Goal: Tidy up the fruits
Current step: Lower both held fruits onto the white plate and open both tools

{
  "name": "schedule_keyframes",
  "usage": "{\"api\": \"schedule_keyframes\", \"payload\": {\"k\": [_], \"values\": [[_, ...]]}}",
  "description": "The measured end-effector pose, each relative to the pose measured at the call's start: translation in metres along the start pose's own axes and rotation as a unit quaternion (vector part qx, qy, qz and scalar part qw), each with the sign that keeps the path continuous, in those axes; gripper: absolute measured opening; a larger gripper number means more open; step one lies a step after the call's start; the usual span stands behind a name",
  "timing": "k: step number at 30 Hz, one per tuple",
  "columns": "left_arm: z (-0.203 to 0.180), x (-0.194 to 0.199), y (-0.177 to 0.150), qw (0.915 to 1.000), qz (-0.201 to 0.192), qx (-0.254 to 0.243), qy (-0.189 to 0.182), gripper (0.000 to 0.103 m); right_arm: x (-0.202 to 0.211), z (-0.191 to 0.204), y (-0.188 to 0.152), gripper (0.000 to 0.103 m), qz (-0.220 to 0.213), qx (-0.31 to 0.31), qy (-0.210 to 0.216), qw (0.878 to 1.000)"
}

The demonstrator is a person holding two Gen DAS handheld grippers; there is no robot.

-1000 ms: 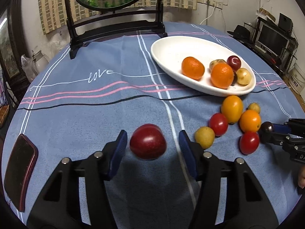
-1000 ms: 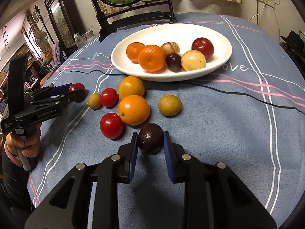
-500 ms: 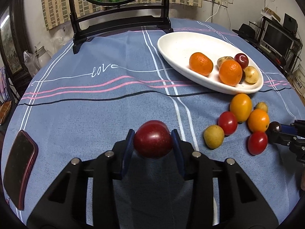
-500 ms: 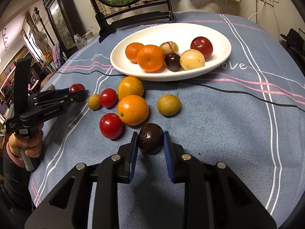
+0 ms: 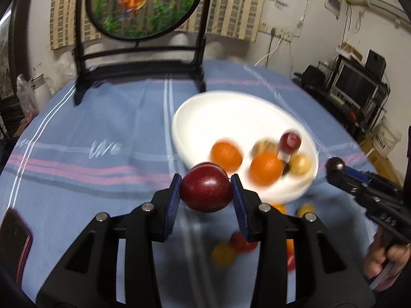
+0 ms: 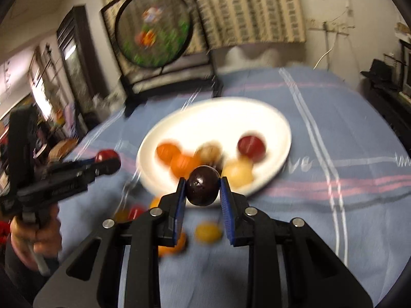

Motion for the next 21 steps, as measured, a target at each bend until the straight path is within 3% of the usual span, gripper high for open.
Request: {"api": "schedule_keyframes", "payload": {"k": [3, 12, 14, 15, 16, 17, 21], "values": [[-0.005, -0.018, 0.02, 0.9999, -0.004, -0.002, 0.01, 0.04, -0.017, -0.007, 0.023, 0.028, -0.022, 0.004, -0.022, 0.999], [0.004, -0.071, 0.046, 0.9993, 0.019, 0.018, 0.028, 0.04, -0.06, -0.018, 0.037, 0.028, 0.0, -0.002, -0.025, 1.0], [0.007, -0.072, 0.042, 0.9986, 0.033, 0.031, 0.027, 0.05, -0.062, -0.018, 0.034, 0.036, 0.013, 0.002, -0.028, 1.0], [0.008, -0.068, 0.041, 0.9987, 0.03, 0.035, 0.024, 0.066, -0.059, -0.018, 0.033, 0.042, 0.015, 0.001, -0.031, 0.999], [0.009, -0.056, 0.042, 0.9989, 0.014, 0.033, 0.03, 0.076, -0.056, -0.016, 0.033, 0.056, 0.014, 0.0, -0.028, 0.999], [0.011, -0.042, 0.043, 0.9988, -0.003, 0.027, 0.041, 0.08, -0.046, -0.013, 0.034, 0.06, 0.004, 0.0, -0.021, 1.0], [0.016, -0.005, 0.04, 0.9963, -0.04, 0.013, 0.075, 0.095, -0.017, 0.002, 0.032, 0.06, -0.015, 0.018, -0.013, 1.0]]}}
Point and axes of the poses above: each gripper's, at about its wrist camera, not at the fingertips, and x roughly against the way its jaws point, z to its left, y to its top, the point moved 10 cm from there along -x, roughly the way its jaws point, and after that the axes turned 5 degrees about -x, right-handed, at the moved point
